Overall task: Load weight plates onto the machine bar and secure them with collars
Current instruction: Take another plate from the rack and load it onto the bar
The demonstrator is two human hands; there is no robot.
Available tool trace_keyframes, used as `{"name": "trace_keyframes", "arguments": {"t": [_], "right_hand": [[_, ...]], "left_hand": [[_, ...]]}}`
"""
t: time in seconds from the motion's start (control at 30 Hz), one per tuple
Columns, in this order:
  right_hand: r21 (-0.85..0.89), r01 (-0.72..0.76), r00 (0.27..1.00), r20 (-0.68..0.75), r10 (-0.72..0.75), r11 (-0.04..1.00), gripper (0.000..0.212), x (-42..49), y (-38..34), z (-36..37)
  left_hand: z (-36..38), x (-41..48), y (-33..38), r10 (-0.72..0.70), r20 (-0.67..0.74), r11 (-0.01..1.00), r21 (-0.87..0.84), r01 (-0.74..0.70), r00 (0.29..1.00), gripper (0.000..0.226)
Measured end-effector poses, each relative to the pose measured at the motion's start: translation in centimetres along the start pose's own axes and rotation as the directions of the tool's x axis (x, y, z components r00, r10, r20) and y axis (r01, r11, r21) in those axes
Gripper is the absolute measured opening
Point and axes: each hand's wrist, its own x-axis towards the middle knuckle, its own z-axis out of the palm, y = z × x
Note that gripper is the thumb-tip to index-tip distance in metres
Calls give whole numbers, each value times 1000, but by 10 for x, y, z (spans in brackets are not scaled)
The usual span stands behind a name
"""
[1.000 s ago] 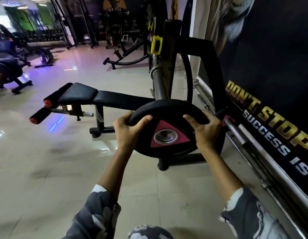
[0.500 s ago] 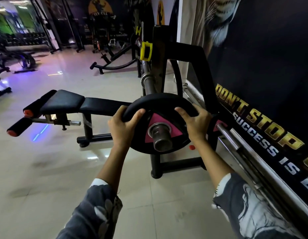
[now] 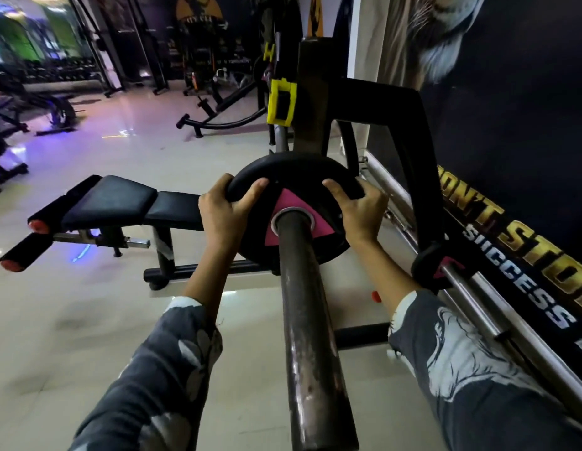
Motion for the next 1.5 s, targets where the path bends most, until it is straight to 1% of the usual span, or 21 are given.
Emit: {"name": "trace_keyframes", "arguments": {"t": [0.1, 0.17, 0.23, 0.33, 0.43, 0.57, 0.7, 0.77, 0.8, 0.9, 0.97, 1.1, 1.2, 1.37, 1.5], "right_hand": [[12, -9, 1000, 12, 8, 1000, 47, 26, 20, 25], [24, -13, 1000, 26, 12, 1000, 49, 42, 30, 41], [27, -17, 1000, 27, 17, 999, 53, 53, 37, 51], [13, -1, 1000, 10, 1, 1000, 65, 63, 42, 58], [8, 20, 1000, 12, -20, 1000, 68, 64, 40, 57], [52, -6, 999, 52, 3, 999, 62, 61, 36, 54], [90, -91, 981, 178, 74, 992, 42, 62, 36, 47], [54, -63, 973, 227, 49, 997, 40, 56, 34, 42], [22, -28, 970, 243, 22, 999, 43, 50, 33, 39], [-117, 80, 958, 282, -44, 990, 66, 22, 28, 28], [-163, 107, 954, 295, -55, 981, 73, 2, 22, 16], [-181, 102, 926, 376, -27, 978, 63, -42, -1, -13], [-183, 104, 905, 425, -17, 978, 58, -77, -26, -43], [-192, 120, 899, 436, -25, 974, 50, -144, -74, -101], [-213, 146, 911, 409, -48, 966, 45, -192, -114, -145]], "left_hand": [[21, 31, -19, -1, -19, 1000, 19, 1, 1000, 48], [33, 49, -31, -12, -32, 999, 49, 14, 999, 51], [42, 61, -40, -12, -48, 997, 69, 15, 999, 52], [52, 67, -46, -8, -95, 995, 102, 18, 995, 50], [52, 64, -45, -3, -124, 993, 118, 17, 992, 46], [50, 57, -41, 7, -117, 989, 147, 10, 993, 55], [47, 39, -37, -20, -59, 976, 217, 32, 998, 59], [42, 32, -34, -15, -33, 963, 268, 24, 999, 56], [38, 27, -32, -5, -23, 958, 288, 11, 1000, 55], [26, 8, -25, 54, 0, 951, 306, -52, 999, 56], [18, -9, -18, 81, 40, 945, 315, -89, 996, 57], [2, -49, 1, 133, 148, 926, 333, -176, 980, 53], [-17, -85, 20, 168, 190, 925, 310, -222, 967, 49], [-66, -155, 63, 169, 204, 939, 264, -220, 964, 48], [-102, -210, 105, 172, 256, 937, 255, -238, 951, 45]]}}
